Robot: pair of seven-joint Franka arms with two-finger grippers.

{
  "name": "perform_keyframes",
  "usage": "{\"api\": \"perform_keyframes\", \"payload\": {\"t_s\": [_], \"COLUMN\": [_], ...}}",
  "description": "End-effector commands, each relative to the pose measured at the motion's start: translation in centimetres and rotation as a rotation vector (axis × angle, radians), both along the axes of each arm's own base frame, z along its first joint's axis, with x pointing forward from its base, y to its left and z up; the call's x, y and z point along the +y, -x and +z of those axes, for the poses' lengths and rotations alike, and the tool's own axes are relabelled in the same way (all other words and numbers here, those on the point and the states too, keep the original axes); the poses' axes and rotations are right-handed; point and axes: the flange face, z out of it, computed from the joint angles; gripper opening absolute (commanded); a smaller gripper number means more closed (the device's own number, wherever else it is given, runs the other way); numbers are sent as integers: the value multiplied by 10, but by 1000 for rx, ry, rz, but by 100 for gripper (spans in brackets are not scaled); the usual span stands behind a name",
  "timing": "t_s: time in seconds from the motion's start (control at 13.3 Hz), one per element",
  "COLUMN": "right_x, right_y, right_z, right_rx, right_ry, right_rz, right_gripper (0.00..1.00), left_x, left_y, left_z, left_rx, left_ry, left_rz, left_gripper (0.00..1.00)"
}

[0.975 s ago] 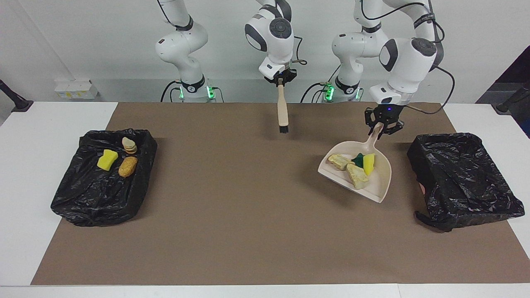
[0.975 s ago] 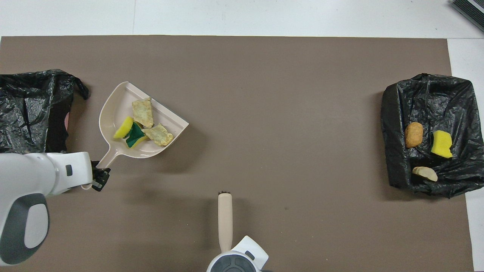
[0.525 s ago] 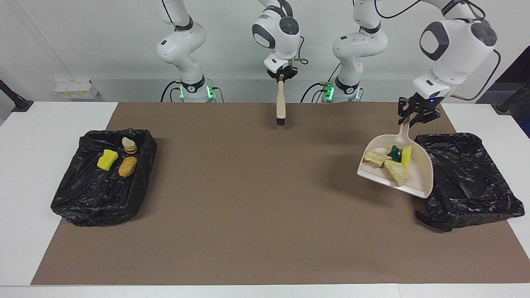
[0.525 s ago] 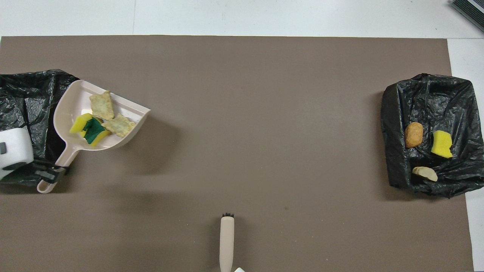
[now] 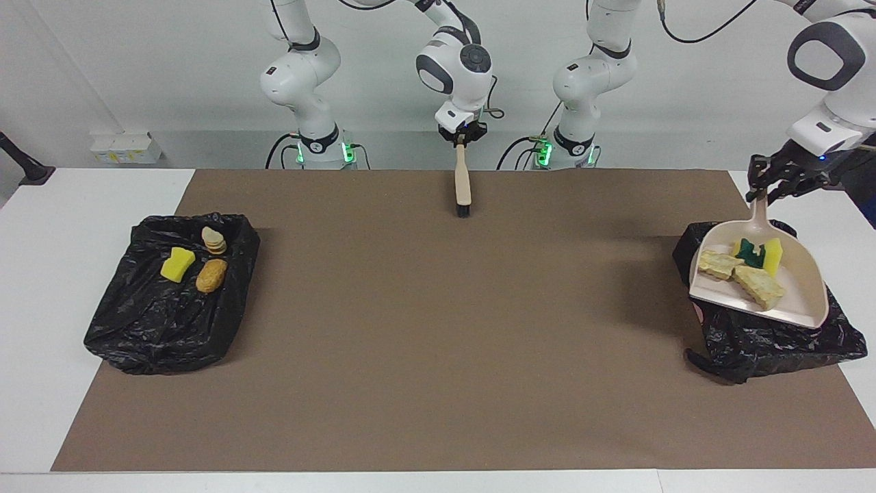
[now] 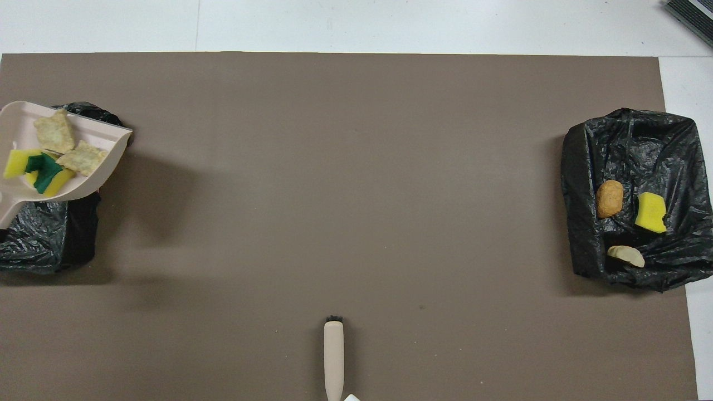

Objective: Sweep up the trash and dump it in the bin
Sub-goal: 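Tip the dustpan over the black bin with the left gripper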

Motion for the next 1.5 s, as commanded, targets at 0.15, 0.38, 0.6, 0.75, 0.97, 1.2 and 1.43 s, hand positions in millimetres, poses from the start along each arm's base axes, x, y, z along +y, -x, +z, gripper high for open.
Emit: {"api": "perform_keyframes", "payload": {"t_s": [0.15,0.38,0.6,0.75,0.97,1.2,1.43], "right_x": [-9,-12,-8,-4,3,1,-1], "right_y": [-41,-51,-56,-62,-73,-77,-80], "right_z": [-12,-14,-11,-9,1,1,0], "right_rx": [-27,-33,-25,-20,4,7,8], "right_ry": [-30,-29,-31,-32,-20,-17,-17], "right_rz": [16,22,29,26,21,13,7], "right_gripper": [0,0,11,13,16,26,36], "left_x": [55,72,75,67,51,43,30], "left_y": [-14,-30,-41,-47,-60,-68,-75], "left_z": [26,23,21,24,28,29,30], "left_rx": [99,194,232,264,282,334,377], "left_ry": [-204,-327,-428,-482,-582,-679,-736], "left_rz": [-145,-279,-334,-396,-480,-596,-660], "left_gripper": [0,0,0,0,0,0,0]}}
